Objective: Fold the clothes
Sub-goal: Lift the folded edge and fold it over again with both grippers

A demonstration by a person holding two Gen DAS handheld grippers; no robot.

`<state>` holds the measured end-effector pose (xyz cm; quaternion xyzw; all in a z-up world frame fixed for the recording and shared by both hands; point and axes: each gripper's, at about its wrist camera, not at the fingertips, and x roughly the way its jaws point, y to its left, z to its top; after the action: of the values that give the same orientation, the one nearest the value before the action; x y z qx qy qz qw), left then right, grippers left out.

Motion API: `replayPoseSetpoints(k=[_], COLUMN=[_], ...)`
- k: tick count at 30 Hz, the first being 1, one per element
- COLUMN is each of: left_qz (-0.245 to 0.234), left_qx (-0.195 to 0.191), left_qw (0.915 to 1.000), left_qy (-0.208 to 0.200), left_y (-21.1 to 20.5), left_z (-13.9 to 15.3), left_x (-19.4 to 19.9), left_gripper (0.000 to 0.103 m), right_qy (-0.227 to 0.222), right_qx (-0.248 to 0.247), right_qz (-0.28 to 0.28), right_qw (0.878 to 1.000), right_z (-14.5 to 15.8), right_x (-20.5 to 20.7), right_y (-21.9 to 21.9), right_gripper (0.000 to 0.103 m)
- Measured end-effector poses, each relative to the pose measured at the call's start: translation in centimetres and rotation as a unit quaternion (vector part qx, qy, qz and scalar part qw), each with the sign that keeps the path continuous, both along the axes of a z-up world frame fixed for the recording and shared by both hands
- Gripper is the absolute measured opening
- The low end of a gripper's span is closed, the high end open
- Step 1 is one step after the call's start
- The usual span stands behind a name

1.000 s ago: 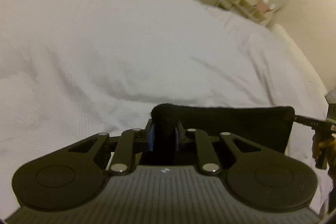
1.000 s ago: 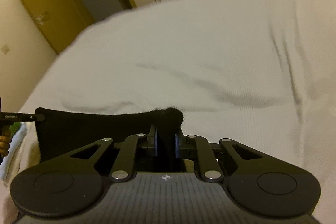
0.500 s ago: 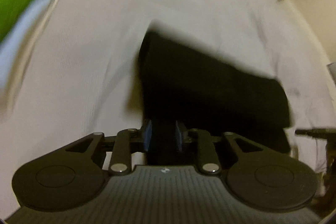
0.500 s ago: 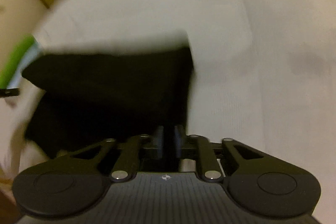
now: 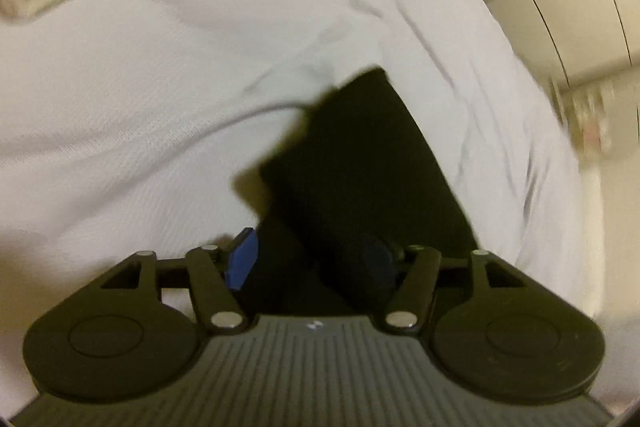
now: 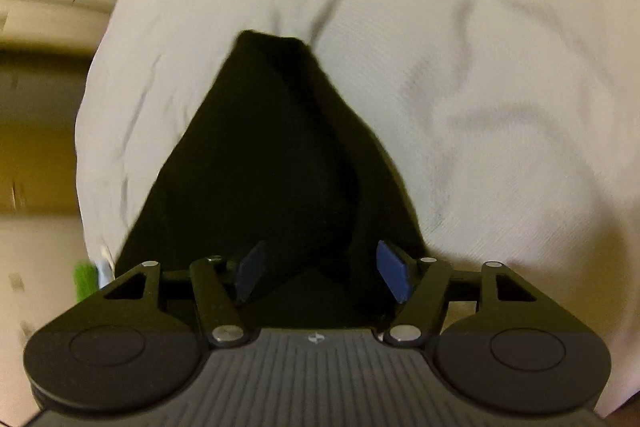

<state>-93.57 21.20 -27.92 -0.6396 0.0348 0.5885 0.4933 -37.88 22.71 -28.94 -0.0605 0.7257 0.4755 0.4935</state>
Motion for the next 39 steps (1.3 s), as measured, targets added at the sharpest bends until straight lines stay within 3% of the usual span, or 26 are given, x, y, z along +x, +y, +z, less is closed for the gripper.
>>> replayPoseSetpoints(k=[5,8,17,21,24,26,27,31,34,37,39], left_qz=[0.032,0.041,0.014,0.015,0.012,0.008,0.003,-0.029,-0.053,-0.063,-0.039], left_qx=[0.007,0.012,0.014,0.011,0.009,0.016,0.024,0.066,0.098,0.029,-0.009], left_qw=[0.9995,0.9991,0.9997,0.9998,0.9998,0.9996,0.9993,0.9958,0.9909,0.9938,0.9976], left_qy=[-0.001,-0.004,0.013,0.011,0.014,0.021,0.027,0.055,0.076,0.088,0.057], left_y=[1.2,2.2,1.5,1.7,2.1,2.1,1.5,-2.0,-4.6,-7.2,-7.9], left_z=[-1.0,-0.9,0.2,-0.3,-0.7,-0.4,0.2,3.5,5.9,3.3,0.7], left_x=[-0.9,-1.2,-1.0,-0.8,-0.5,-0.5,-0.2,1.6,3.0,4.0,3.7], left_gripper=[0.054,0.045,0.045,0.045,0.043,0.028,0.013,0.011,0.011,0.013,0.016], right_qy=[0.017,0.008,0.056,0.048,0.021,0.015,0.012,-0.029,-0.056,-0.065,-0.058], right_qx=[0.002,0.006,0.022,0.004,-0.001,0.012,0.021,0.104,0.119,0.049,0.01], right_qz=[-0.046,-0.047,-0.089,-0.075,-0.092,-0.098,-0.094,-0.032,-0.005,-0.004,-0.015], right_qw=[0.999,0.999,0.994,0.996,0.996,0.995,0.995,0.994,0.991,0.997,0.998], right_z=[-1.4,-1.0,1.2,-1.1,-3.4,-3.3,-2.9,2.2,4.4,1.8,-0.6], right_x=[0.0,-0.5,0.6,-1.0,-1.2,-0.9,-0.8,-0.4,0.7,1.9,2.0], right_y=[0.0,0.1,-1.0,0.3,1.2,1.6,1.7,2.1,1.2,0.0,-0.5], right_gripper=[0.068,0.066,0.066,0.064,0.049,0.025,0.022,0.017,0.017,0.018,0.02])
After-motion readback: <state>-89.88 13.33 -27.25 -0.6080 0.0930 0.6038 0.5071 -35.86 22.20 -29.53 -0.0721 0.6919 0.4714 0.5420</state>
